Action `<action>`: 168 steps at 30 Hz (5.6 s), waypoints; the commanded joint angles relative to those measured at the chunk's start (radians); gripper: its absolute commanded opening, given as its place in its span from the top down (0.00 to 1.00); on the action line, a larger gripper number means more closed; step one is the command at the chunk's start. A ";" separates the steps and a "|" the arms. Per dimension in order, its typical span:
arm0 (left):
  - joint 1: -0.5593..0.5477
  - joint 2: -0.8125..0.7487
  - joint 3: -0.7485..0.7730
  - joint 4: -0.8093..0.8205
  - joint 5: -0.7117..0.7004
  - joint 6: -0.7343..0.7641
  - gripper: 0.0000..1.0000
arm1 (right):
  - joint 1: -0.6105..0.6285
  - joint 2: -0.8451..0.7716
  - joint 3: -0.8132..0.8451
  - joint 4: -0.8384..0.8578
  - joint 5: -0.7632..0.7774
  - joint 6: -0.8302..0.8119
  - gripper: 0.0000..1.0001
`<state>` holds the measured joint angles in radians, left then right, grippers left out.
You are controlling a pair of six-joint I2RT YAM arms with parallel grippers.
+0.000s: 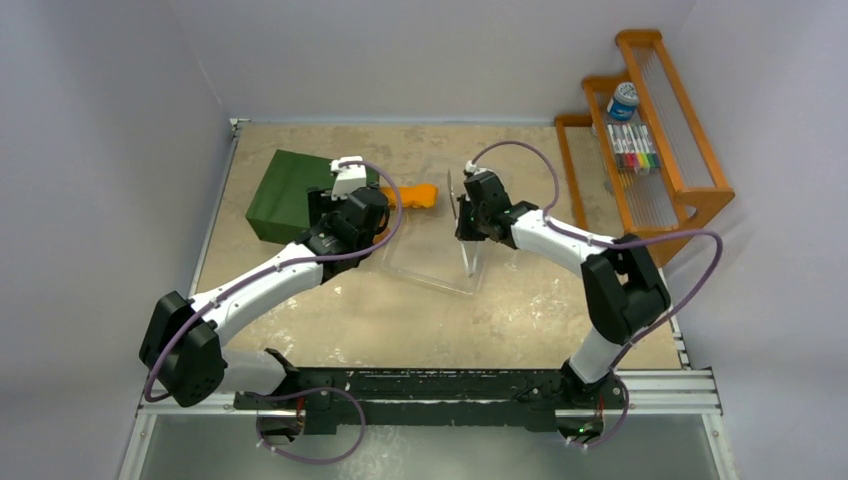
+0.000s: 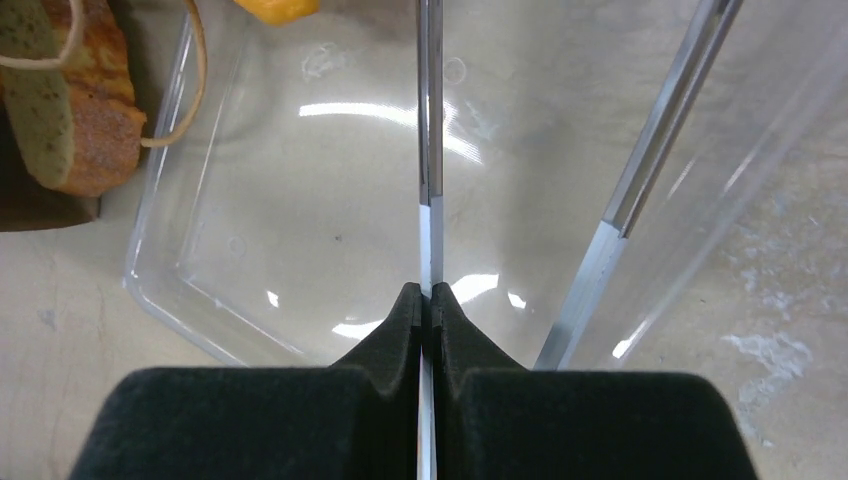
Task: Take the fake bread out of the paper bag
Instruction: Place the clamp in the container, then pick up the clamp from the container, then take out the fake bread from the paper bag.
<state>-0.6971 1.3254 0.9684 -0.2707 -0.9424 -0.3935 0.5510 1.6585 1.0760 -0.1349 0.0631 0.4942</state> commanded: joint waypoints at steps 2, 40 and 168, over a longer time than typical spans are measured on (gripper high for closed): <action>-0.008 -0.022 0.005 0.024 -0.011 -0.025 0.14 | 0.027 0.053 0.075 -0.065 0.031 -0.063 1.00; -0.007 -0.058 0.101 0.099 -0.001 -0.046 0.00 | 0.092 -0.175 0.092 0.184 0.259 -0.112 0.00; 0.157 -0.165 -0.029 0.084 0.165 -0.300 0.30 | 0.040 -0.255 0.037 -0.266 -0.147 -0.331 0.53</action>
<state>-0.5491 1.1801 0.9337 -0.2047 -0.7784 -0.6724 0.5751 1.4025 1.0496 -0.4160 -0.0525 0.2028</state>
